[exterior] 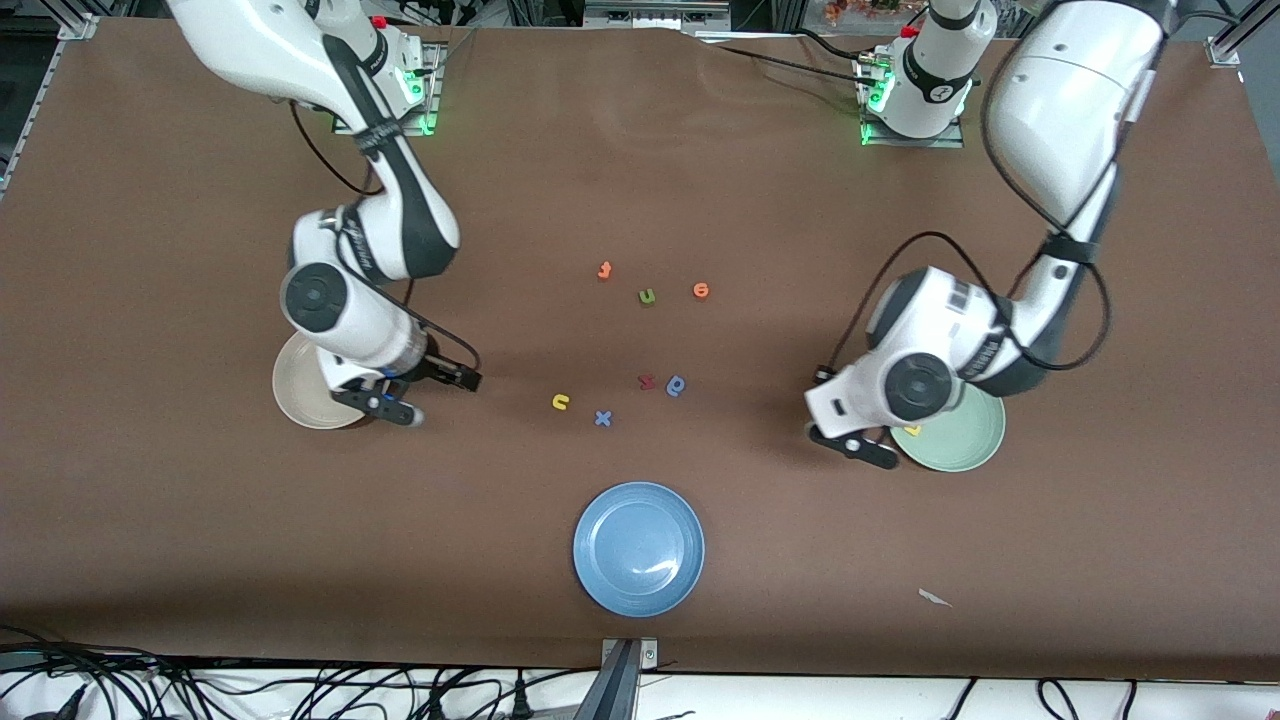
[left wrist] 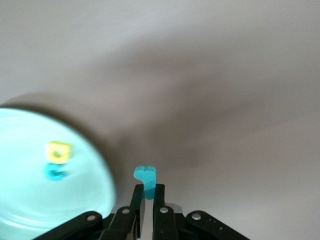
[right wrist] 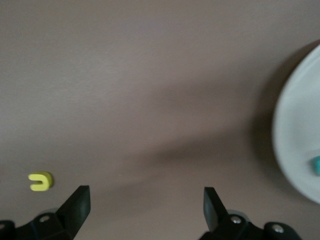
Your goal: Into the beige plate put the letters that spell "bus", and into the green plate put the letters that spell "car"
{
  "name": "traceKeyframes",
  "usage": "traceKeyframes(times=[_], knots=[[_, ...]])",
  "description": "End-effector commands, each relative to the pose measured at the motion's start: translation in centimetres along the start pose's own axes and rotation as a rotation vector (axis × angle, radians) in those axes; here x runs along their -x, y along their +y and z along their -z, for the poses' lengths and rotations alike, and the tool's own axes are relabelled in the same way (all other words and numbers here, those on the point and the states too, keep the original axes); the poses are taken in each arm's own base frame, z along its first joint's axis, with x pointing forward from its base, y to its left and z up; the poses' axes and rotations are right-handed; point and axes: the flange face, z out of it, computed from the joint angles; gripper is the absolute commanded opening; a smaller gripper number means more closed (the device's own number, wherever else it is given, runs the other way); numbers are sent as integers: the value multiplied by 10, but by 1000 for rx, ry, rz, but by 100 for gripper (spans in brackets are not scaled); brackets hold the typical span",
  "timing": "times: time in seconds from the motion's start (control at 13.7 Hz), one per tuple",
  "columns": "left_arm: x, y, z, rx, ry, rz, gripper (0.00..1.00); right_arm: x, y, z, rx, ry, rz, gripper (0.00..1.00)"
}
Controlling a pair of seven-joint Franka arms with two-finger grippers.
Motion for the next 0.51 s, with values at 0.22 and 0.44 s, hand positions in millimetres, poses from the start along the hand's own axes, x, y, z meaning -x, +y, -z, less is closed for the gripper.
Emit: traceKeyframes(times=[0.22,0.44], knots=[[18,-98,-31,35,-37,-75,7,-4,-67,-37,-13,6,-187,100],[19,-101,-28,37,-37,-70,100,9,-105,-45,-30,23,-237,100]])
